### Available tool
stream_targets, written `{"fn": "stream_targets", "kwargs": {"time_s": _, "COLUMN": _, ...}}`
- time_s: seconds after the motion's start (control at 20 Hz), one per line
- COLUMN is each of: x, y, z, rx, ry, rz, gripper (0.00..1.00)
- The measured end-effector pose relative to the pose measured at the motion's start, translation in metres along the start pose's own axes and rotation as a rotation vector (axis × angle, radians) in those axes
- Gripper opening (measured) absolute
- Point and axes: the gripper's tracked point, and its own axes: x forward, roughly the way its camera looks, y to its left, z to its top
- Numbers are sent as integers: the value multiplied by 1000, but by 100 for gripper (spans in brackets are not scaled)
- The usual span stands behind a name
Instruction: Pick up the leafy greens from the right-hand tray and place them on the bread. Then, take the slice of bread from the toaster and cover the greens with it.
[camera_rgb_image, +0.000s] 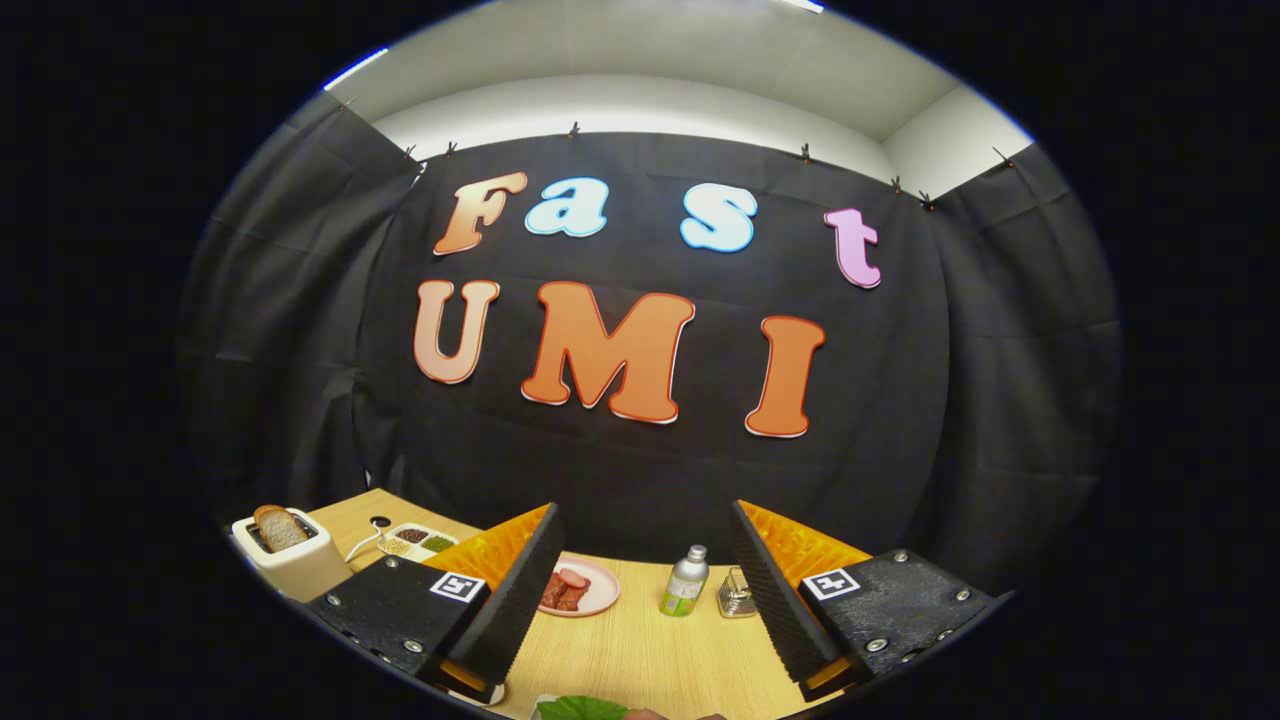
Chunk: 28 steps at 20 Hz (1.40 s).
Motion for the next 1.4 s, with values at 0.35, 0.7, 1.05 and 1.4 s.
{"fn": "stream_targets", "kwargs": {"time_s": 0.35, "x": -10, "y": 20, "z": -101, "rx": -22, "ry": 287, "rz": 84, "gripper": 99}}
{"fn": "stream_targets", "kwargs": {"time_s": 0.7, "x": -27, "y": 19, "z": -184, "rx": -21, "ry": 549, "rz": 108, "gripper": 98}}
{"fn": "stream_targets", "kwargs": {"time_s": 1.05, "x": -57, "y": 38, "z": -264, "rx": -45, "ry": 781, "rz": 165, "gripper": 97}}
{"fn": "stream_targets", "kwargs": {"time_s": 1.4, "x": -78, "y": 57, "z": -328, "rx": -26, "ry": 976, "rz": 218, "gripper": 96}}
